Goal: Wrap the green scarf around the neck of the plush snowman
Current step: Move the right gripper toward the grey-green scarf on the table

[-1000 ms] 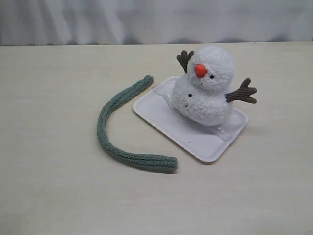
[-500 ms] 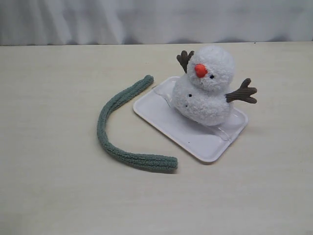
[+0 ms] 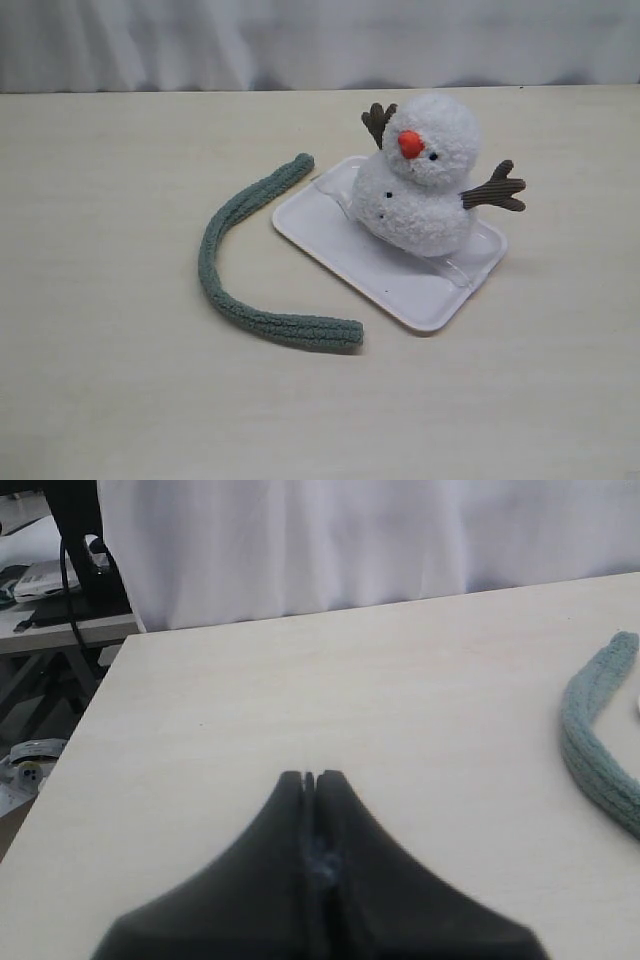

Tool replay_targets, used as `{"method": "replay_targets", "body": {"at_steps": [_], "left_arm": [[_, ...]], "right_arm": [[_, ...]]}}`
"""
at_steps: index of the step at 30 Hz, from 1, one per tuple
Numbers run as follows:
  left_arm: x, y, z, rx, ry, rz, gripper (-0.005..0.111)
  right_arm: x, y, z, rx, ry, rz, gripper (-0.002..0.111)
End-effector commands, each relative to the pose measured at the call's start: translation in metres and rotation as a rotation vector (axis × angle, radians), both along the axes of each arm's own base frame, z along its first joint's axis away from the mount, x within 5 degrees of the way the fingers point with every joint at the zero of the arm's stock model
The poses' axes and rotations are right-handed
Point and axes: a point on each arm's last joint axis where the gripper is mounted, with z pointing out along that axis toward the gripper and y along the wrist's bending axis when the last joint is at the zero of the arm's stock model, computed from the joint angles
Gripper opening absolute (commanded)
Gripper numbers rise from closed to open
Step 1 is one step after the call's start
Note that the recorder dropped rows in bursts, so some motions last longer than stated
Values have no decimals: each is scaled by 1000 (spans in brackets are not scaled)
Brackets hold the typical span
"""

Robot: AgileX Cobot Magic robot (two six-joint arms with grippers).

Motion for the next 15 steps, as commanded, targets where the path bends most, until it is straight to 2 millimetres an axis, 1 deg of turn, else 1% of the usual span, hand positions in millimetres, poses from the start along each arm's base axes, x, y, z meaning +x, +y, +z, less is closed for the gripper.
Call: {"method": "replay_targets", "body": {"at_steps": [1,3,5,8,11,13,15], "left_arm": [[0,0,1,-6,-13,-2,0],[0,0,1,-6,-13,-2,0],[0,0,1,-6,-13,-2,0],[0,0,1,-6,-13,-2,0],[0,0,1,-6,-13,-2,0],[0,0,1,-6,-13,-2,0],[0,0,1,-6,-13,-2,0]], "right_arm": [[36,-15,3,-217,151,-241,70],[51,-26,0,-190,238,-349,70],[66,-34,-7,-151,334,-411,70],[88,-38,-17,-124,512,-435,70],[109,-34,-26,-69,745,-361,70],[124,-27,-30,-71,897,-279,70],[136,-18,-28,-85,1007,-163,70]]}}
